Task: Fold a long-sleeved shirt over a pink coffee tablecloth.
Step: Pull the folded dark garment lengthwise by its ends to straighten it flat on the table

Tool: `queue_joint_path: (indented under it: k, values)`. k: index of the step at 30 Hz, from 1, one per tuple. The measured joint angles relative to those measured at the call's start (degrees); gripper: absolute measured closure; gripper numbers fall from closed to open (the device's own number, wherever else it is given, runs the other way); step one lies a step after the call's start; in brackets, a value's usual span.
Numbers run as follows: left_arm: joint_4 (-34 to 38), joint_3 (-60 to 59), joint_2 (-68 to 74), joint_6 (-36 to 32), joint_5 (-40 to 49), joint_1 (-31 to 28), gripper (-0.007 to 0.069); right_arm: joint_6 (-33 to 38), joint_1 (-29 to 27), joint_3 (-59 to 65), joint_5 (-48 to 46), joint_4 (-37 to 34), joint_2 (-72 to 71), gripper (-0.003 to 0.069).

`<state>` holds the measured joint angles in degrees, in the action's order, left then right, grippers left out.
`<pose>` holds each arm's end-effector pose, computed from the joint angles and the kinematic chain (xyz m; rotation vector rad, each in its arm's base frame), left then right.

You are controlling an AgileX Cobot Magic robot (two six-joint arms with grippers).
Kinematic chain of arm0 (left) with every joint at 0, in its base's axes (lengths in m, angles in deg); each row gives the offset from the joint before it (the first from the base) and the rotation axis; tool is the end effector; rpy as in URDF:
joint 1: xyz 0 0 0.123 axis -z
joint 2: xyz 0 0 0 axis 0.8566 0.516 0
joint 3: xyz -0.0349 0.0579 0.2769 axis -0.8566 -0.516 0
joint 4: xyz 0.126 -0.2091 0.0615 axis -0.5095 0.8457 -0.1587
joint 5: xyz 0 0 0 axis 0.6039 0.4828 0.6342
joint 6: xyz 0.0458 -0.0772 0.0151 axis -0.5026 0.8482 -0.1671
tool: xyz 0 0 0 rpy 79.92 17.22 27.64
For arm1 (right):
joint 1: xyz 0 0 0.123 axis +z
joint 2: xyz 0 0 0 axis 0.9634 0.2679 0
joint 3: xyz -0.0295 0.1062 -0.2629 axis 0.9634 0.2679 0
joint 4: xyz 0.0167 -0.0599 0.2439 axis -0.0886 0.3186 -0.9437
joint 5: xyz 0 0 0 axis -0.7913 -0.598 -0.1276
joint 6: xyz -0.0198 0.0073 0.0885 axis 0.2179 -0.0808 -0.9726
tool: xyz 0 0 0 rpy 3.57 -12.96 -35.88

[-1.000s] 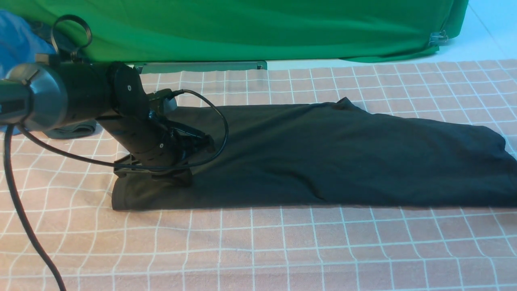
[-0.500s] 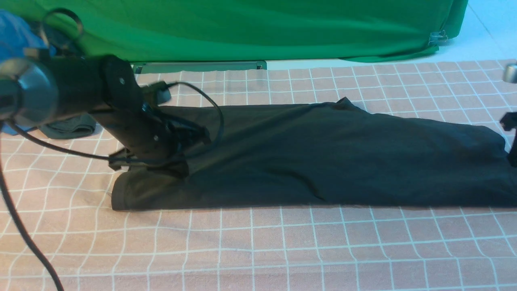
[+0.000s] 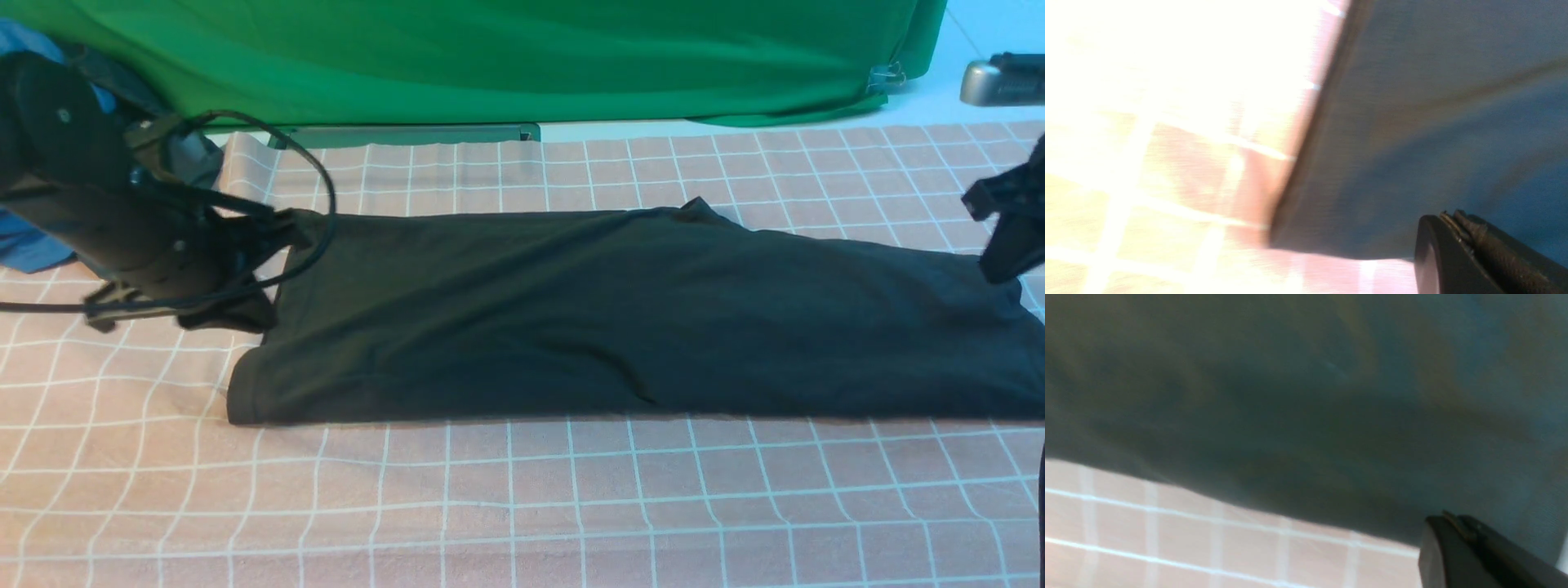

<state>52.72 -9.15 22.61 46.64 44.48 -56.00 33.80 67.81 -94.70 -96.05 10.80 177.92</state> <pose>0.3197 -0.0304 0.2463 -0.4434 2.7089 -0.3398 0.3668 -0.0253 0.2691 -0.1348 2.9100 0.2322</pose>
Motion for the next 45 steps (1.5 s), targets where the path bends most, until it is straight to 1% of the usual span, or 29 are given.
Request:
queue_joint_path:
  k: [2, 3, 6, 8, 10, 12, 14, 17, 20, 21, 26, 30, 32, 33, 37, 38, 39, 40, 42, 45]
  values:
    - [4.86, -0.6, 1.3, -2.57, -3.23, 1.81, 0.0611, -0.14, 0.96, 0.0, 2.0, -2.61, 0.44, 0.0622]
    - [5.56, -0.63, 1.64, -2.86, -3.72, 2.18, 0.0611, -0.14, 1.25, 0.0, 2.4, -3.03, 0.58, 0.0622]
    - [6.15, -0.75, 6.06, -4.08, -5.93, 4.73, 0.0611, 0.98, 4.56, 0.0, 5.63, -4.07, 2.75, 0.0622]
    - [4.86, -1.02, 8.45, -3.67, -6.29, 5.05, 0.0611, 1.14, 6.09, 0.0, 6.74, -4.06, 4.11, 0.0622]
    - [2.0, -1.08, 10.64, -1.25, -6.57, 4.95, 0.0611, 1.11, 6.95, 0.0, 7.31, -3.41, 5.86, 0.0622]
    - [-1.18, -1.08, 12.19, 1.39, -6.76, 4.41, 0.0611, 1.11, 7.19, 0.0, 7.48, -1.57, 8.05, 0.0619]
    - [-2.29, -0.96, 12.81, 3.01, -6.53, 3.84, 0.0611, 0.66, 6.98, 0.0, 7.73, 1.9, 10.19, 0.0613]
    - [-3.25, -0.96, 12.93, 3.71, -6.47, 3.34, 0.0611, -1.91, 5.91, 0.0, 7.89, 6.44, 12.45, 0.0608]
    - [-4.04, -0.96, 12.93, 4.16, -6.52, 2.69, 0.0611, -2.92, 3.25, 0.0, 8.46, 8.81, 13.75, 0.0606]
    - [-4.1, -0.96, 12.93, 4.16, -6.52, 2.66, 0.0611, -2.92, 3.05, 0.0, 8.44, 8.88, 13.82, 0.0606]
    - [-6.2, -0.96, 12.29, 4.94, -4.99, 2.25, 0.0611, -3.35, -2.69, 0.0, 8.18, 9.3, 13.65, 0.0599]
    - [-6.83, -1.06, 7.51, 5.36, -3.77, 2.2, 0.0611, -3.52, -7.56, 0.0, 6.08, 9.57, 11.76, 0.058]
    - [-6.83, -1.06, 3.85, 5.55, -3.57, 2.2, 0.0611, -4.39, -9.67, 0.0, 5.94, 9.82, 10.3, 0.053]
    - [-6.83, -1.06, 1.77, 5.6, -3.22, 2.2, 0.0611, -5.49, -10.6, 0.0, 5.94, 9.96, 9.62, 0.0483]
    - [-6.83, -1.06, -3.43, 5.67, -1.95, 2.2, 0.0611, -7.24, -11.53, 0.0, 5.79, 9.88, 9.4, 0.021]
    - [-6.83, -1.06, -4.08, 5.67, -1.73, 2.2, 0.0611, -7.36, -11.44, 0.0, 5.79, 9.4, 9.58, 0.0161]
    - [-6.83, -1.06, -4.24, 5.67, -1.67, 2.2, 0.0611, -7.4, -11.42, 0.0, 5.79, 9.28, 9.74, 0.0151]
    - [-6.83, -1.06, -5.2, 5.61, -1.27, 2.2, 0.0611, -7.63, -11.11, 0.0, 5.97, 8.25, 10.5, 0.0074]
    - [-6.83, -1.06, -5.65, 5.42, -0.64, 2.2, 0.0611, -7.84, -10.44, 0.0, 6.71, 7.71, 11.76, 0.0039]
    - [-6.83, -1.06, -5.71, 5.14, -0.2, 2.2, 0.0611, -7.88, -9.39, 0.0, 8.39, 7.52, 13.17, 0.0027]
